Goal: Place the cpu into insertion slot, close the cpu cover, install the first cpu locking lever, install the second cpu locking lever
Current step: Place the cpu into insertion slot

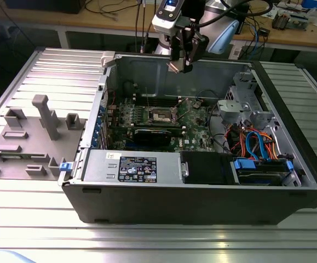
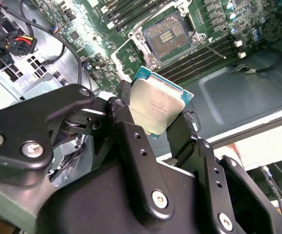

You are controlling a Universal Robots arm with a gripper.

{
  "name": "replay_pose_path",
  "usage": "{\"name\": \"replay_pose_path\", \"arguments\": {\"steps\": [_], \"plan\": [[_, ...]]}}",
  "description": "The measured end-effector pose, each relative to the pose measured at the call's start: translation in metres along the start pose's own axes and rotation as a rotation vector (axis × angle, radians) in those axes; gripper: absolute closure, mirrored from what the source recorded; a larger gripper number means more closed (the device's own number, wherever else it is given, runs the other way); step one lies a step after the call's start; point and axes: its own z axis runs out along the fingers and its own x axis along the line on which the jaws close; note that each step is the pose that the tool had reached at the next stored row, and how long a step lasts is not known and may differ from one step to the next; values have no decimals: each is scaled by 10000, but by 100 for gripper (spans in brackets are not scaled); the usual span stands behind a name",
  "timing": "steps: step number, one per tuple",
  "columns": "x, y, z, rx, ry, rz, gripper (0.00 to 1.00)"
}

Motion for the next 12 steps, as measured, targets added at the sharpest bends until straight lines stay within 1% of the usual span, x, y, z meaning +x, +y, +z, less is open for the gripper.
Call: {"name": "replay_pose_path", "arguments": {"steps": [9, 10, 12], "plan": [[0, 0, 0, -1, -3, 31, 46], [0, 0, 1, -2, -7, 69, 46], [0, 0, 3, -6, -36, 387, 46]]}}
